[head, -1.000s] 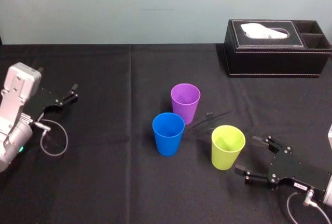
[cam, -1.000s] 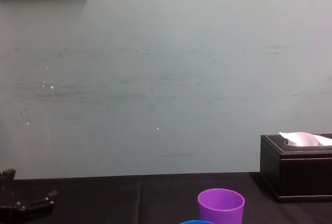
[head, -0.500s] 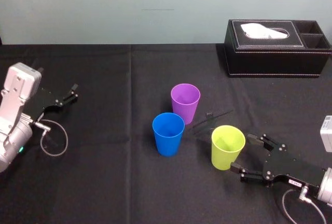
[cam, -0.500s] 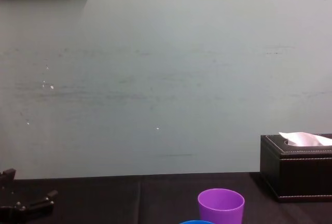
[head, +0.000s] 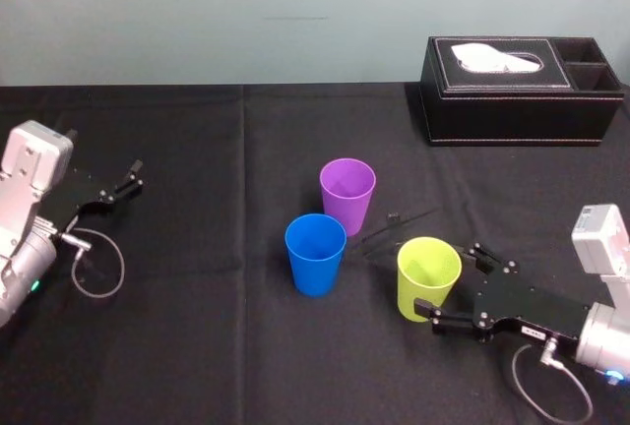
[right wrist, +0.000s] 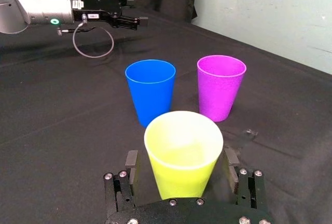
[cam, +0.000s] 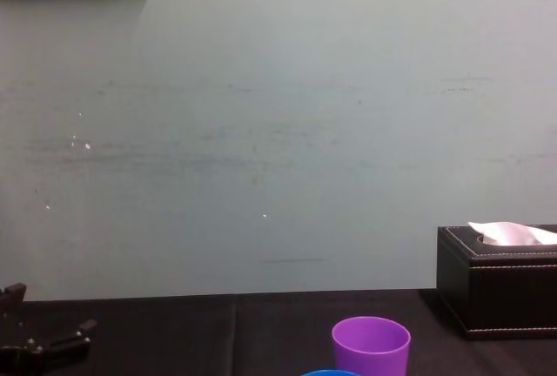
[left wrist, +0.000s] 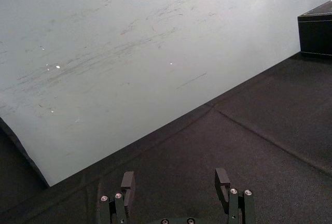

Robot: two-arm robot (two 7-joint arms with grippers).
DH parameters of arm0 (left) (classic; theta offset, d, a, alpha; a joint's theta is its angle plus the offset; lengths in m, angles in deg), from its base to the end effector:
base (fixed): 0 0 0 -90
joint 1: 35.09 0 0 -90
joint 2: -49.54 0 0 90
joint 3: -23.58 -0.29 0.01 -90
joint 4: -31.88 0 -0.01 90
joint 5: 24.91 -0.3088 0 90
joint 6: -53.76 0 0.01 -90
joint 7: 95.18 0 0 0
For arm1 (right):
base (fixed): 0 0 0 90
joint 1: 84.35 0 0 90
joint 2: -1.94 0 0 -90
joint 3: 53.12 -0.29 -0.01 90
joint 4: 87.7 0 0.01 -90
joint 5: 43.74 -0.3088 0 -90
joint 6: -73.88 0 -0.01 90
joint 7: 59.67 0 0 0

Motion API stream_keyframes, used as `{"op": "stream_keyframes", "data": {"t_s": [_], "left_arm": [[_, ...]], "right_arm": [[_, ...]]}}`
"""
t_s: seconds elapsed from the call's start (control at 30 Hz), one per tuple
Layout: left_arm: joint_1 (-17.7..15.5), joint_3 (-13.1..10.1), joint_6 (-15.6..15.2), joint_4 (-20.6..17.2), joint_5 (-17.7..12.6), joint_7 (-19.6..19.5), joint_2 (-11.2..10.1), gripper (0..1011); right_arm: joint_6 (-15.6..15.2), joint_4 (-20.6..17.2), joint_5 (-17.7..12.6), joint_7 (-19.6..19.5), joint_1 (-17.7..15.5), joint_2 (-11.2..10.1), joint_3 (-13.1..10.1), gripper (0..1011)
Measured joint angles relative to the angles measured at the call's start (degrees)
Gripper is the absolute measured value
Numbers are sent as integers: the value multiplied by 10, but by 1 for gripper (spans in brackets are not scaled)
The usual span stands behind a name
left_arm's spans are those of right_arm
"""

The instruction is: Stack the three plastic cups sequentially using one hand.

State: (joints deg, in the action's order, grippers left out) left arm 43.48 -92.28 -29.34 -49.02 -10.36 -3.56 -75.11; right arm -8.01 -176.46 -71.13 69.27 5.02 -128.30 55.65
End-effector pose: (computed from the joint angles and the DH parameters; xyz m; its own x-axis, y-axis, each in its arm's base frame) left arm 0.3581 0.0827 -0.3023 0.2922 0.8803 0.3738 -0.9553 0.2872 0.0704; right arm 0.3078 -0.1172 -0.3046 0.8196 -0.5663 0.0870 0.5714 0.7969 -0.1962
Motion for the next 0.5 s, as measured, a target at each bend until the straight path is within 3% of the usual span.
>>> {"op": "stream_keyframes", "data": {"t_s": [0.5], "left_arm": [[0, 0, 0, 0, 0, 0, 0, 1011]], "right_arm": [[-11, 6, 14, -16, 19, 13, 14, 1003]]}}
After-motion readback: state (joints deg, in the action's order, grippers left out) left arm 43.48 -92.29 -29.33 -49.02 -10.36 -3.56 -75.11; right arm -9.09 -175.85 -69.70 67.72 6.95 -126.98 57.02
